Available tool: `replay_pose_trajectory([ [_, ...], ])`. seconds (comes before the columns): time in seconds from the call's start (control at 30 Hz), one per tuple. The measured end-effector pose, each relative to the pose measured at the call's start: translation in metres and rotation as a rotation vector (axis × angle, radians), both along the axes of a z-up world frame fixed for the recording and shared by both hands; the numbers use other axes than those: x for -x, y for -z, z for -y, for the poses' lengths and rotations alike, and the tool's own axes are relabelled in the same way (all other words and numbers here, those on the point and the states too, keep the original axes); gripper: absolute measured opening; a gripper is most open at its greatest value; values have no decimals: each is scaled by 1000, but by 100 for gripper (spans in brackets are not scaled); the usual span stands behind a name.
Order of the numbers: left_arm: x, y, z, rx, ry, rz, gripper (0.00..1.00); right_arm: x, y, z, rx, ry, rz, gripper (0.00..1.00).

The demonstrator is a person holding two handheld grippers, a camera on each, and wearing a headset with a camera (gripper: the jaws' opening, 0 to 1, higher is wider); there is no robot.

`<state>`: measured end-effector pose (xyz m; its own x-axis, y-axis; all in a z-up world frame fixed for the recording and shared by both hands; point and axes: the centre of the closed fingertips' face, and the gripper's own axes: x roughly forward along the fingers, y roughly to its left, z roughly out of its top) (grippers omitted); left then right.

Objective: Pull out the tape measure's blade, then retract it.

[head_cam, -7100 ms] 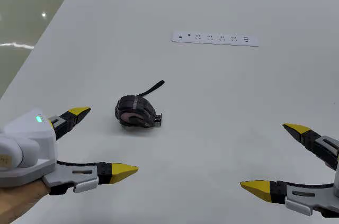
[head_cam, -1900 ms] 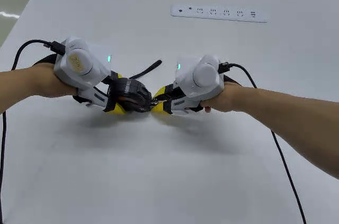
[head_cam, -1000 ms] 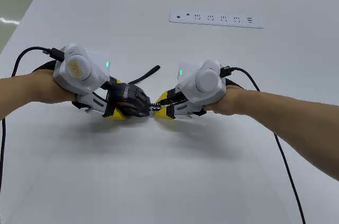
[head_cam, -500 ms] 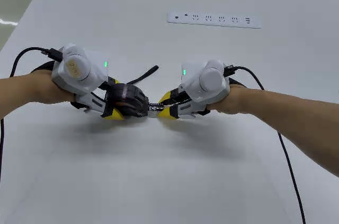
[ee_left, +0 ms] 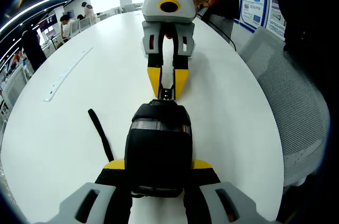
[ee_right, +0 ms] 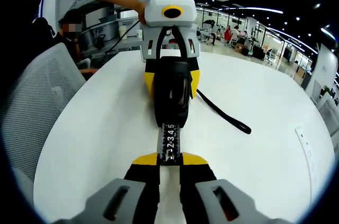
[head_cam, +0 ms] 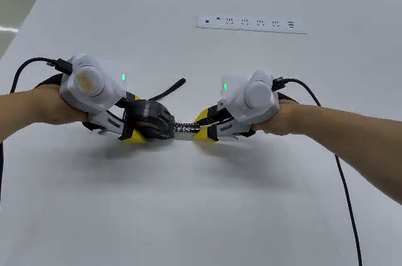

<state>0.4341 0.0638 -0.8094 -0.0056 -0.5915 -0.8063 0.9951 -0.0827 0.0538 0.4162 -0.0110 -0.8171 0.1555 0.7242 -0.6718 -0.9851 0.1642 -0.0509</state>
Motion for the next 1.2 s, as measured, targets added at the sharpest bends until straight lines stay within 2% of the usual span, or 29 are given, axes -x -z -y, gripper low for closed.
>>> replay_pose_trajectory([
  [1.2,0,-1,2,4,-15,-3,35,7,2,44,38,10,-2,12],
])
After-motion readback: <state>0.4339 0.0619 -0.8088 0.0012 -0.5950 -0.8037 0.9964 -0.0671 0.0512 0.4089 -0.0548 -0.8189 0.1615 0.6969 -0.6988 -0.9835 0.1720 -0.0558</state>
